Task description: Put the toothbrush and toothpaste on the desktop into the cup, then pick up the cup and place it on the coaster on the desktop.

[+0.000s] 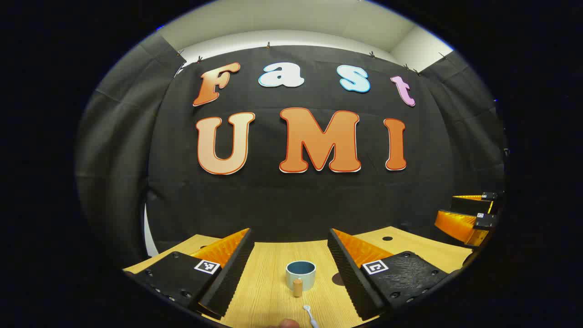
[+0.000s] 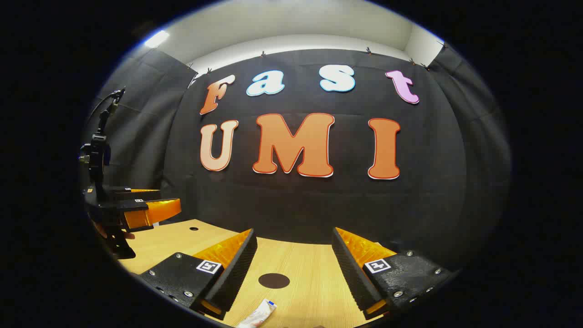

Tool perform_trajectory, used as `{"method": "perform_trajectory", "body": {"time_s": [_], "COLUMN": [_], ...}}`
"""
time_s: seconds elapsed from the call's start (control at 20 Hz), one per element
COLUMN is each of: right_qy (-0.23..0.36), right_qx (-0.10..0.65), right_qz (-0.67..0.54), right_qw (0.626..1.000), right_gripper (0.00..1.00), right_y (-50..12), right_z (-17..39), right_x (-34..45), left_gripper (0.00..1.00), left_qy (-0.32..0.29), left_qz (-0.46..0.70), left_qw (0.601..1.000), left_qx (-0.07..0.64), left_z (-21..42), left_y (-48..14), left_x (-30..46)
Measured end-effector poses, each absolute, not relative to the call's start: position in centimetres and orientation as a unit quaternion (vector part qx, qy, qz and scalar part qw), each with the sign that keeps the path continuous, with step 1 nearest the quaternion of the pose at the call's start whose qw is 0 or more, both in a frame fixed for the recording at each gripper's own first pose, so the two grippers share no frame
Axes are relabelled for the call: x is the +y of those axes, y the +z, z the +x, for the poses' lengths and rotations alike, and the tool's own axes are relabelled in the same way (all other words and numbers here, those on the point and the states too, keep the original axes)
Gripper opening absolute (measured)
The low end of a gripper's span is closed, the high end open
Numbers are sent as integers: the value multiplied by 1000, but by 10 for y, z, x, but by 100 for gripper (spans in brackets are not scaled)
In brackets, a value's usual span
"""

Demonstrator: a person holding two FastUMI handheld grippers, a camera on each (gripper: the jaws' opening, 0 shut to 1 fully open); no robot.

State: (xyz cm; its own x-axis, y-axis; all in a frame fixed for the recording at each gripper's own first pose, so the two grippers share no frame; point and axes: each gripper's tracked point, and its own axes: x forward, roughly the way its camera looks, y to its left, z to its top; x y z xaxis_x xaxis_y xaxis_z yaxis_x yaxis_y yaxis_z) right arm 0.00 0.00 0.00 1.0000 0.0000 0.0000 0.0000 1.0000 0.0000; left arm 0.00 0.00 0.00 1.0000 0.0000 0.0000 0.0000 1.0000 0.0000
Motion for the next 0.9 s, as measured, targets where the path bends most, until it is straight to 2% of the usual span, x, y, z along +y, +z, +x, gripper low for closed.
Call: {"method": "perform_trajectory", "body": {"time_s": [0.3,0.9], "right_qy": [5,22], "right_qx": [-3,25], "right_qz": [6,6], "right_qw": [1000,999], "right_gripper": [98,98], "right_y": [12,-5], "right_z": [18,21], "right_x": [6,20], "left_gripper": [96,97], "left_qy": [-4,2], "left_qz": [14,15], "left_qw": [1000,1000], "left_qx": [-4,11], "left_z": [10,22], "left_y": [-1,-26], "left_x": [-8,-7]}}
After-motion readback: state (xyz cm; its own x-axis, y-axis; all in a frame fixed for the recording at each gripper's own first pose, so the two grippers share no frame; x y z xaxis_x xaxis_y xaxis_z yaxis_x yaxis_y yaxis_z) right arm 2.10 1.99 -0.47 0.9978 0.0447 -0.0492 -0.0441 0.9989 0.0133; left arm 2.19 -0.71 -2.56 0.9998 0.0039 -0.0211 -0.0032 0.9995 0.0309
